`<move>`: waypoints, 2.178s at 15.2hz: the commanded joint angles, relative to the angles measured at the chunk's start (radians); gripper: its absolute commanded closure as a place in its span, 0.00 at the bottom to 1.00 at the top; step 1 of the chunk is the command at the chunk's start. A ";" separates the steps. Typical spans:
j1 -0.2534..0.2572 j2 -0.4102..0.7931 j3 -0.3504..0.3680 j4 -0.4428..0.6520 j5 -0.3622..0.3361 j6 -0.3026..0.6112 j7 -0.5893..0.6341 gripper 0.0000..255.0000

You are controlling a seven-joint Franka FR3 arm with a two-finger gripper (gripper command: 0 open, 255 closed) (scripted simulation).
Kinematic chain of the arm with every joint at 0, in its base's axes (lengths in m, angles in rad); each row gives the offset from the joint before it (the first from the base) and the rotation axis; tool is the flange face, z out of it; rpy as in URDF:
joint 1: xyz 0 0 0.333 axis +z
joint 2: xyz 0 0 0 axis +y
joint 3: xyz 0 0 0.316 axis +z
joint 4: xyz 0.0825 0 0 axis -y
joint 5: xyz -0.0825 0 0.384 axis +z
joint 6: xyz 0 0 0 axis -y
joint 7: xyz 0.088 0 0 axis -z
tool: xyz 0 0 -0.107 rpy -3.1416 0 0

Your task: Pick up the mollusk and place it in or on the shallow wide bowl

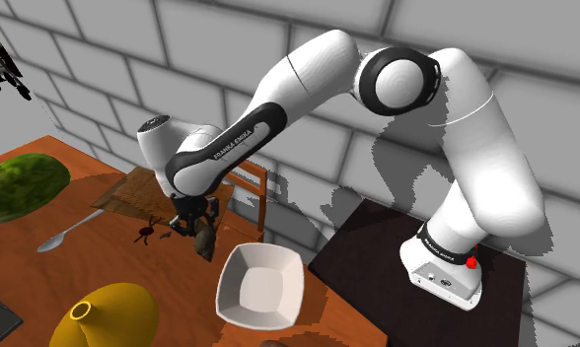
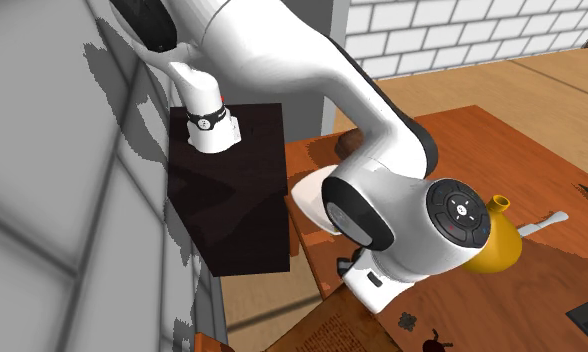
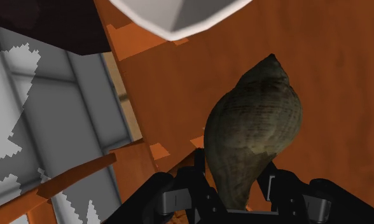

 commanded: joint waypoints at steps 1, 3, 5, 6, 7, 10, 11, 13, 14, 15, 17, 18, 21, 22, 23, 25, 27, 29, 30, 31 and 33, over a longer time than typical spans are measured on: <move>-0.003 -0.017 0.005 -0.003 0.005 -0.014 0.000 1.00; -0.007 -0.034 0.010 -0.004 0.010 -0.030 -0.001 1.00; -0.010 -0.051 0.015 -0.005 0.016 -0.045 -0.002 1.00; -0.012 -0.059 0.017 -0.005 0.018 -0.054 -0.003 1.00; -0.013 -0.067 0.020 -0.004 0.021 -0.062 -0.003 1.00; -0.018 -0.091 0.027 -0.002 0.029 -0.087 -0.005 1.00; -0.019 -0.098 0.029 0.000 0.032 -0.096 -0.006 1.00; -0.022 -0.113 0.034 0.003 0.037 -0.114 -0.007 1.00; -0.023 -0.120 0.036 0.005 0.040 -0.123 -0.007 1.00; -0.024 -0.127 0.038 0.008 0.042 -0.132 -0.008 1.00; -0.026 -0.141 0.042 0.013 0.048 -0.150 -0.009 1.00; -0.027 -0.146 0.044 0.016 0.050 -0.158 -0.010 1.00; -0.053 -0.251 0.072 -0.167 0.075 -0.078 0.016 1.00; -0.060 -0.283 0.081 -0.222 0.085 -0.053 0.024 1.00; -0.067 -0.314 0.091 -0.275 0.095 -0.030 0.031 1.00; -0.078 -0.375 0.112 -0.375 0.118 0.013 0.044 1.00; -0.087 -0.434 0.134 -0.467 0.143 0.053 0.054 1.00; -0.094 -0.491 0.157 -0.554 0.172 0.090 0.063 1.00; -0.096 -0.520 0.169 -0.595 0.188 0.107 0.066 1.00; -0.098 -0.548 0.181 -0.635 0.206 0.123 0.069 1.00; -0.100 -0.604 0.207 -0.712 0.244 0.154 0.073 1.00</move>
